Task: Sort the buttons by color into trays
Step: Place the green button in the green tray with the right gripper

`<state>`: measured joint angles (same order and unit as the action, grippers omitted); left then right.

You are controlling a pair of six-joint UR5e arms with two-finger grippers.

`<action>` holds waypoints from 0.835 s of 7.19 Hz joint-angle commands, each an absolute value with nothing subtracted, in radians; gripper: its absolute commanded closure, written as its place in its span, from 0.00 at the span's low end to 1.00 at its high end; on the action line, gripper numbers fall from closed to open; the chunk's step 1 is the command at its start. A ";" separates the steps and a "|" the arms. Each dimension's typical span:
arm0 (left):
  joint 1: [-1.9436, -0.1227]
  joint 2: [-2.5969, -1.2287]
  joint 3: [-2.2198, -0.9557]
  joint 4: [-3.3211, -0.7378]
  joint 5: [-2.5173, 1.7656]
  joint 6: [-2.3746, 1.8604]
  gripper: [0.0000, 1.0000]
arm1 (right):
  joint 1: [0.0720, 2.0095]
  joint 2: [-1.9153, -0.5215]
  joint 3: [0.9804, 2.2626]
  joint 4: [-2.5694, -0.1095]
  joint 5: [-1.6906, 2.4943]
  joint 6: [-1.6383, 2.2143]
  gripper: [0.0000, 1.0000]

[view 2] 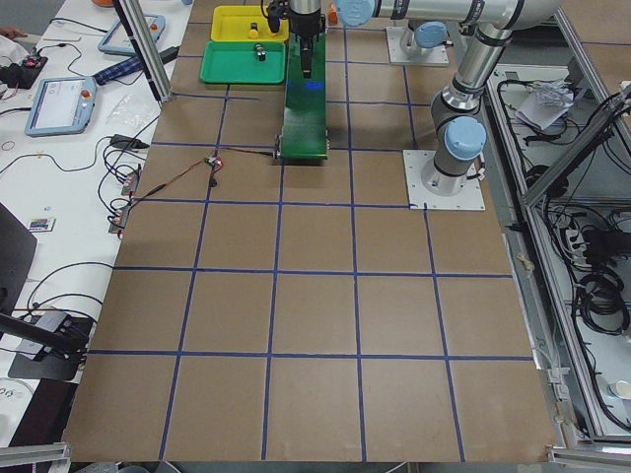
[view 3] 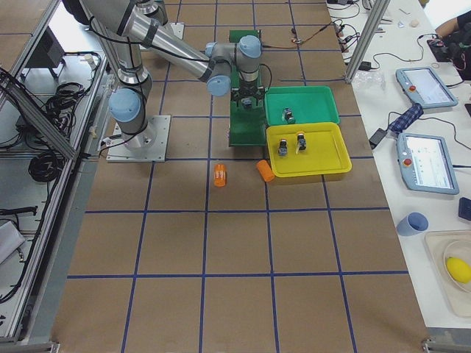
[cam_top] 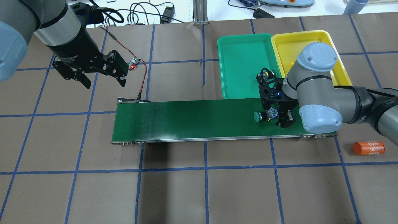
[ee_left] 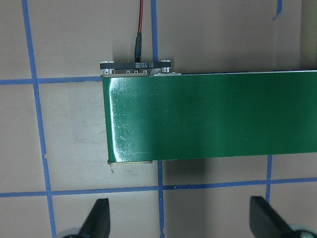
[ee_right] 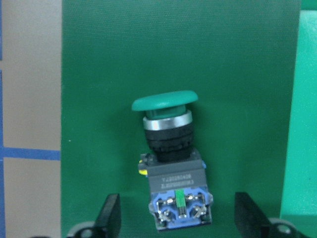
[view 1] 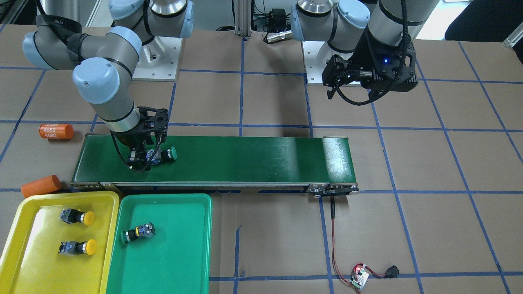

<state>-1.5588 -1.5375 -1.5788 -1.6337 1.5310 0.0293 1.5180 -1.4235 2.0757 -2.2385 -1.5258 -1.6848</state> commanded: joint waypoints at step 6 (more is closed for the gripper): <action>-1.559 -1.537 -1.574 -1.632 1.528 0.029 0.00 | 1.520 -1.191 1.736 -2.258 -1.523 -1.628 1.00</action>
<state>-1.5586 -1.5389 -1.5751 -1.6322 1.5278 0.0275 1.5195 -1.3004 1.8878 -2.2688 -1.5271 -1.6446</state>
